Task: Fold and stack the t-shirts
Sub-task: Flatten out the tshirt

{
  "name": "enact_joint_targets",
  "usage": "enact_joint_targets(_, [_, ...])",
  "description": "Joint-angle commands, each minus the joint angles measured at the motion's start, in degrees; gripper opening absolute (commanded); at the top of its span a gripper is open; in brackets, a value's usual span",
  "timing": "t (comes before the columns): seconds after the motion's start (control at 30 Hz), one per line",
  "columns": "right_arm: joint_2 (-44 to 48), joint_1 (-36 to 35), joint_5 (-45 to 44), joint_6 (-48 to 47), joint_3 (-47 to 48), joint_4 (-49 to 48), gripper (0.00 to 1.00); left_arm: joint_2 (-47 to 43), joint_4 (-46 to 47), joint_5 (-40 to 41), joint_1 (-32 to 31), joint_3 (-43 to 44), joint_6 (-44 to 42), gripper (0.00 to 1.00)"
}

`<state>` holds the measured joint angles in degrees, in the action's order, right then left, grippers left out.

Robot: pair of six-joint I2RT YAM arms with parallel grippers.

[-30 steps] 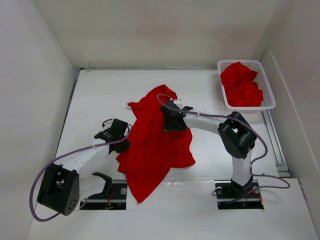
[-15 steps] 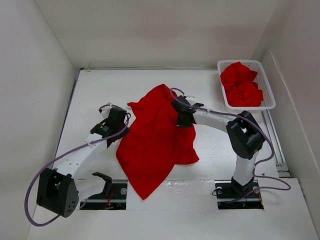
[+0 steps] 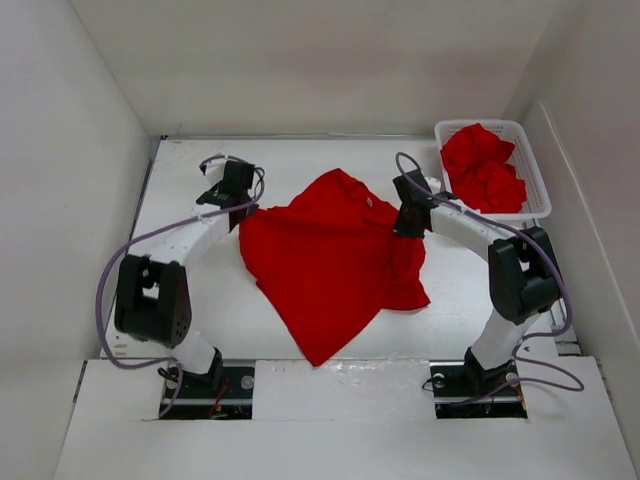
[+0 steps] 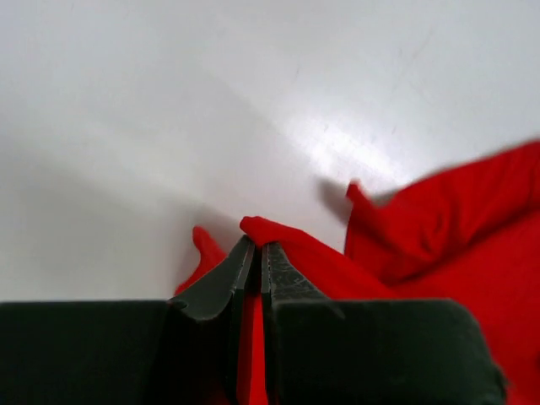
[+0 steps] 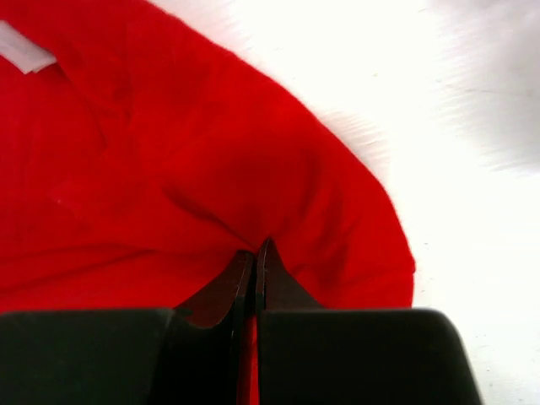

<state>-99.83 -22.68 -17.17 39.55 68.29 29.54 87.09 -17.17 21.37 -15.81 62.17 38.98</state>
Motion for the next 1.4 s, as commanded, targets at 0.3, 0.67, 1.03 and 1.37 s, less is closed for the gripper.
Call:
enact_joint_targets(0.3, [-8.4,-0.2,6.0,-4.2,11.6,-1.2,0.0,30.1,2.8,3.7,4.2,39.2,-11.6,0.0])
enact_joint_targets(0.67, [-13.4,-1.2,8.7,-4.2,19.9,1.2,0.12,38.7,-1.4,0.4,6.2,54.3,-15.9,0.99])
enact_joint_targets(1.03, [-6.1,-2.3,8.6,-4.2,18.8,2.5,1.0,21.7,-3.2,-4.8,6.2,45.3,-16.4,1.0])
enact_joint_targets(1.37, [11.7,-4.1,6.2,-2.1,5.4,0.6,1.0,-1.3,-5.8,-5.9,1.1,17.9,-8.0,1.0])
